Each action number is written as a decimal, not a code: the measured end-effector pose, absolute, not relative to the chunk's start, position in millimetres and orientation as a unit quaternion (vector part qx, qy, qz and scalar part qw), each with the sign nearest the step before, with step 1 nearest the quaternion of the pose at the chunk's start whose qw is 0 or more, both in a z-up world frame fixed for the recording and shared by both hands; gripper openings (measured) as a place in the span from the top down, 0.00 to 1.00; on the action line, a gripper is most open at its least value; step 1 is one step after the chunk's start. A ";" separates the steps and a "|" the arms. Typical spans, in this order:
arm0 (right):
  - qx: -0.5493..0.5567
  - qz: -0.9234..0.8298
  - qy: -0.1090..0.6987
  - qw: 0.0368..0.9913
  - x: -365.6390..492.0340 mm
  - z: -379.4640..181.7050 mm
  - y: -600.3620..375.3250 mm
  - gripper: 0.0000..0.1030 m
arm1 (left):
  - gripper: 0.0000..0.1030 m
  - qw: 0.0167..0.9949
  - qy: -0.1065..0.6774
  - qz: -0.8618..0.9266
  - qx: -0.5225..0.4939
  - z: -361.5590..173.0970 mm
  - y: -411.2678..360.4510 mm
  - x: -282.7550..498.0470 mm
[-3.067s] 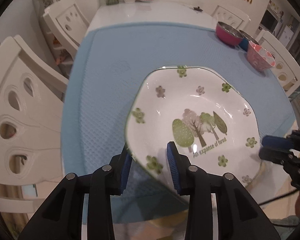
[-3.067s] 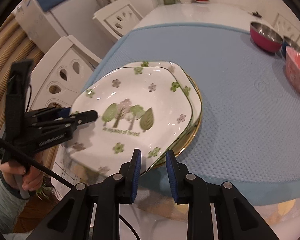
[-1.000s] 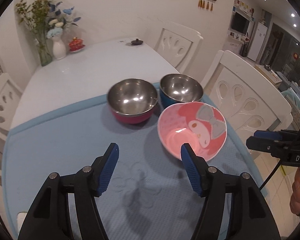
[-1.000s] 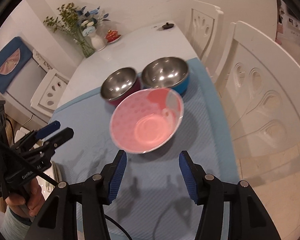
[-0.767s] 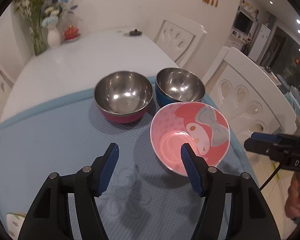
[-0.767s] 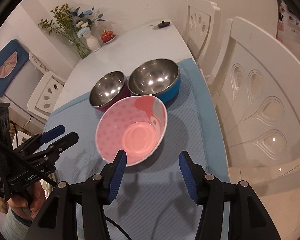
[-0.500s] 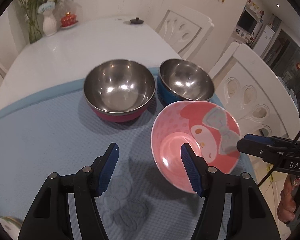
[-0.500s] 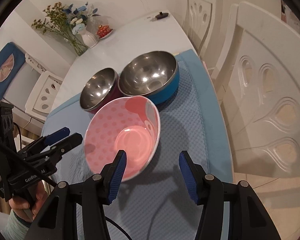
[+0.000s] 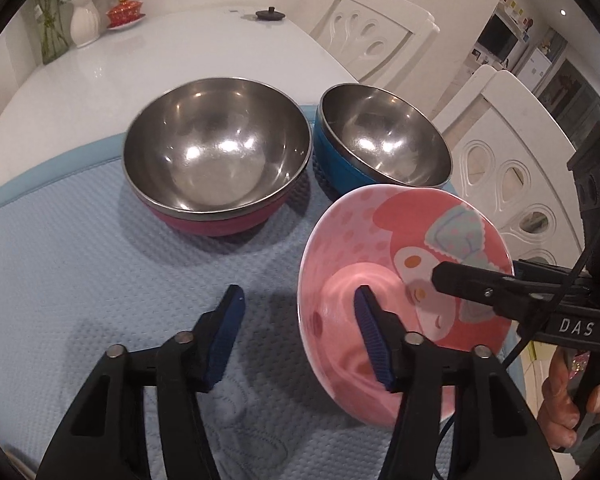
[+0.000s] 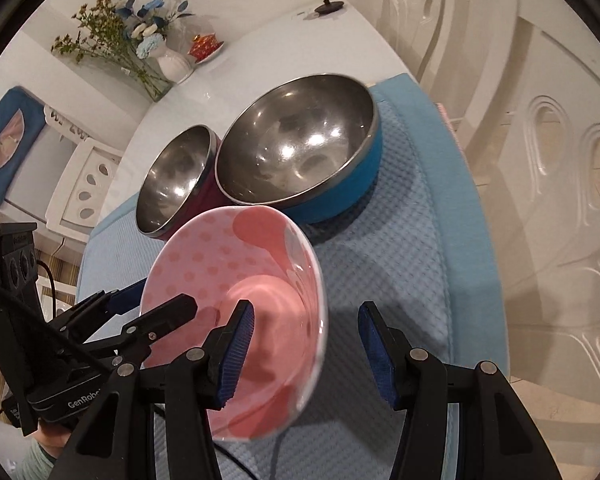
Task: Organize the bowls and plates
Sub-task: 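Close the right gripper on the pink bowl rim, then lift the pink bowl and carry it toward the plate stack, then lower the pink bowl onto the cloth and open the right gripper, then move the right gripper to the rim of the magenta steel bowl, then close the right gripper on the magenta steel bowl rim, then lift the magenta steel bowl and carry it over the pink bowl, then lower the magenta steel bowl into the pink bowl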
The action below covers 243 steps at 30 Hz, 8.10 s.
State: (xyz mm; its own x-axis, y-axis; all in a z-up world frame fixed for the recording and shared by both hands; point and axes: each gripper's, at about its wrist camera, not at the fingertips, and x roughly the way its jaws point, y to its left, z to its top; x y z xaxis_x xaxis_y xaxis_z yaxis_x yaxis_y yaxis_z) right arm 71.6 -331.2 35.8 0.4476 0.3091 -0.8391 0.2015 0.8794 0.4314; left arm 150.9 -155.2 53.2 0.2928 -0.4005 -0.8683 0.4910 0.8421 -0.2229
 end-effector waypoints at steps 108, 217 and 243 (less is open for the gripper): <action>0.278 -0.047 0.468 0.837 -61.0 163.5 -275.2 0.48 | 0.60 0.824 0.463 -0.326 -0.006 156.1 -21.6 40.6; 0.250 -0.067 0.547 0.796 -42.8 129.2 -205.3 0.72 | 0.82 0.801 0.493 -0.336 -0.038 115.3 -36.3 12.4; 0.234 -0.078 0.611 0.752 -56.5 79.4 -207.4 0.72 | 0.70 0.793 0.536 -0.290 -0.012 88.3 -27.9 13.1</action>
State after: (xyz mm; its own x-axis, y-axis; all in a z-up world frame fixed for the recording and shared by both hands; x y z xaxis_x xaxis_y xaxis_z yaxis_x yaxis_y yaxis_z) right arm -56.5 -207.4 79.4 0.2419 0.1691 -0.9554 0.4027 0.8784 0.2574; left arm 13.1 -27.9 88.3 0.2574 -0.4723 -0.8430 0.4470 0.8316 -0.3295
